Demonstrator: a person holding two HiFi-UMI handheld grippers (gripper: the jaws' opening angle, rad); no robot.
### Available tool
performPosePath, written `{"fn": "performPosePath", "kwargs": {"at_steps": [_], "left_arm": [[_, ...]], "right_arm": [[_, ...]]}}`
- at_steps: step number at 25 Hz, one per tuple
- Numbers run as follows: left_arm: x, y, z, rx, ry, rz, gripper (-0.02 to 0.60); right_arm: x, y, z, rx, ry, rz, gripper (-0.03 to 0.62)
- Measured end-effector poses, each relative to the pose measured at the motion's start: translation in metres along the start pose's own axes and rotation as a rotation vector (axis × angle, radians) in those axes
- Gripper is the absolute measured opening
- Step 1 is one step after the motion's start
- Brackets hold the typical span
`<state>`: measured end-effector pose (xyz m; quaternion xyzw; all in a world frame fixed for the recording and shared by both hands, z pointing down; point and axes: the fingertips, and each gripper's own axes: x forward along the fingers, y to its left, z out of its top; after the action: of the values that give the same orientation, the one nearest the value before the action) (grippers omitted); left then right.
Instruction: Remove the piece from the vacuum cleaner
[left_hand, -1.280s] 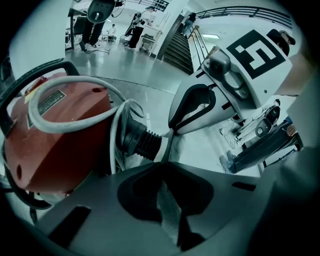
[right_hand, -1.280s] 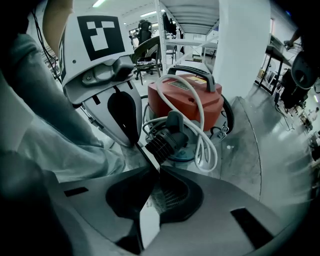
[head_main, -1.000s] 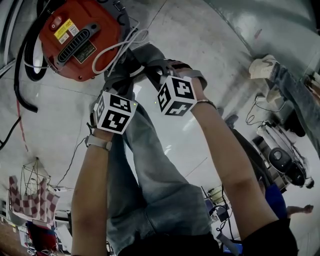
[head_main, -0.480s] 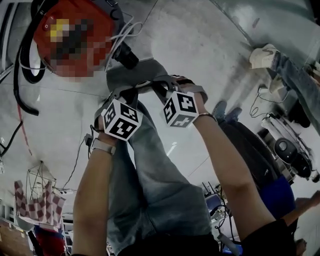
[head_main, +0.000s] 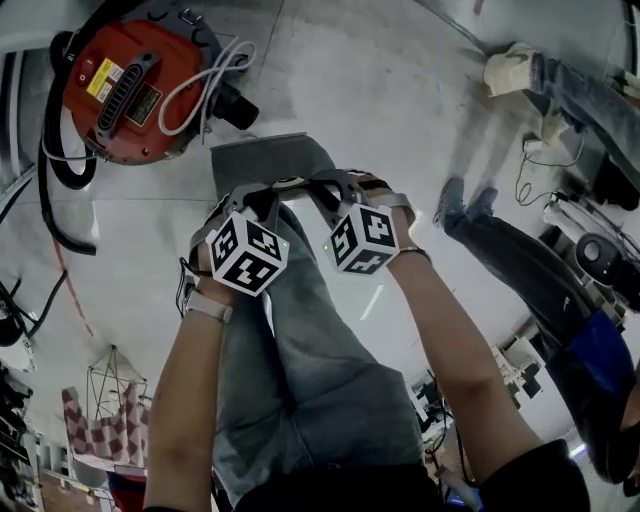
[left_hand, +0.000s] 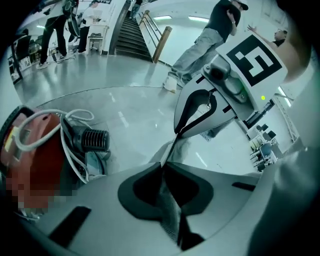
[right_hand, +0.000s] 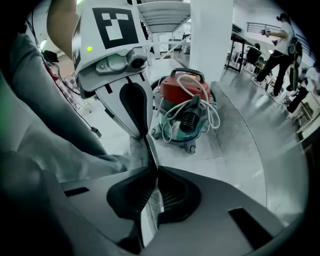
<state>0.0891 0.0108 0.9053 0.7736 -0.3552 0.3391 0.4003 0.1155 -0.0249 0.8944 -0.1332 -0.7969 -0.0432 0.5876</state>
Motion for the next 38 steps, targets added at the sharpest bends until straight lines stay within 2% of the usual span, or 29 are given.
{"fn": "performPosePath", "kwargs": {"at_steps": [8,14,28,32,38], "left_arm": [[-0.056,-0.041,0.011,0.131,0.004,-0.023,0.041],[-0.114,-0.077,0.030,0.227,0.006,-0.018,0.041],[-0.267,-0.158,0.118,0.432,-0.034,-0.022,0.041],[-0.311,-0.179,0.147,0.457,-0.058,-0.030,0.041],[-0.367,-0.212,0.193,0.502,-0.113,-0.028,0.041]], "right_arm": [[-0.062,0.035,0.016,0.117,-0.041,-0.101,0.043],[-0.129,0.062,0.035,0.202,-0.065,-0.163,0.043],[-0.320,0.094,0.087,0.308,-0.096,-0.347,0.043],[-0.375,0.098,0.102,0.344,-0.125,-0.387,0.042],[-0.455,0.101,0.116,0.336,-0.146,-0.464,0.041]]}}
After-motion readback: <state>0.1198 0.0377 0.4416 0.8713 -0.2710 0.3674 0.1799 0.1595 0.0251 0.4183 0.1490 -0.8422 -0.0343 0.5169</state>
